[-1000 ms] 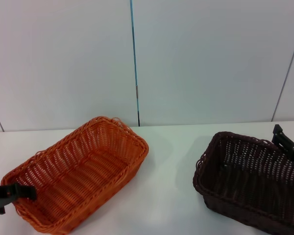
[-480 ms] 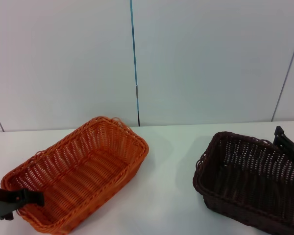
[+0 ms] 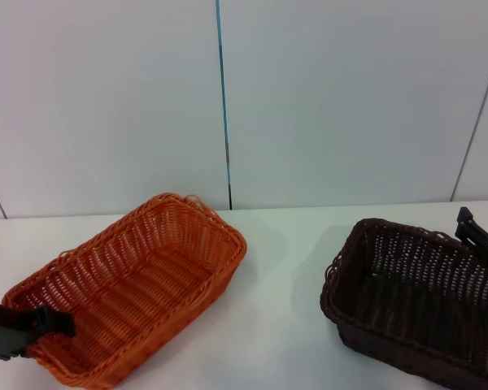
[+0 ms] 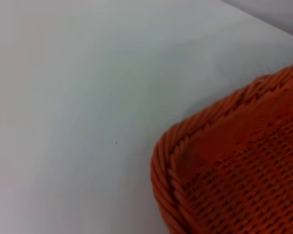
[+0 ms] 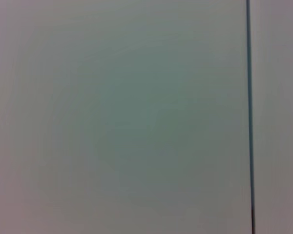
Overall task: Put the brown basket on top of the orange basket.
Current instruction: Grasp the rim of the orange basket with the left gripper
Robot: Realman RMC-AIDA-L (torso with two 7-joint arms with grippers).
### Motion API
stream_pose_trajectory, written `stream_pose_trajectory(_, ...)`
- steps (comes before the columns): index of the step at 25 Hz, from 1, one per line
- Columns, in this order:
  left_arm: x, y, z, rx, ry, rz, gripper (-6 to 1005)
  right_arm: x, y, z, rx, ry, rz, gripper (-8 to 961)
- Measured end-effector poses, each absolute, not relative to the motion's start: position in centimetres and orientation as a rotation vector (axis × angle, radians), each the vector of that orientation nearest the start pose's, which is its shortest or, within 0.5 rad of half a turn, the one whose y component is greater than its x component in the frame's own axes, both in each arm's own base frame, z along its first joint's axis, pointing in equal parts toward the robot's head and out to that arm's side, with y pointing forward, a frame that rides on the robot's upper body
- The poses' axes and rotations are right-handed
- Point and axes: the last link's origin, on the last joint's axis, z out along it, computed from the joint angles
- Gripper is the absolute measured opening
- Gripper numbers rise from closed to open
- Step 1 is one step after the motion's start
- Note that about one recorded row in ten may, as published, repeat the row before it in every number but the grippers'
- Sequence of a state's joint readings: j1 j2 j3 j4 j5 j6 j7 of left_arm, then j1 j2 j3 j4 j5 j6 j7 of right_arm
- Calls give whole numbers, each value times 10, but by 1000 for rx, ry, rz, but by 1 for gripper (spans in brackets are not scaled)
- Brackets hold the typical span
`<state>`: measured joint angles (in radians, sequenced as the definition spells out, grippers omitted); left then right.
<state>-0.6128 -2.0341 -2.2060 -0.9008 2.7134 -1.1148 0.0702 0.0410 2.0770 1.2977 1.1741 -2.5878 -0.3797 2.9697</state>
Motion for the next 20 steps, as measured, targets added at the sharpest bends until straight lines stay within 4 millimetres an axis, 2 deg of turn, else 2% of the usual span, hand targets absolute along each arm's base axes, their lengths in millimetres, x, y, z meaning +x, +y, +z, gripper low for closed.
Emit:
stream_pose_trajectory(1,-310,396,44,-1605,-1838,-34,895,259,341,17,-792,-1824,-1638,933)
stream_pose_trajectory(12,-307,399,42,-1607,-1841,-29,433,259,342,18,-789,-1823,-1640,934)
stream_pose_trajectory(20,-310,401,42,-1603,-1842,-20,236,260,343,19,-788,-1820,-1647,933)
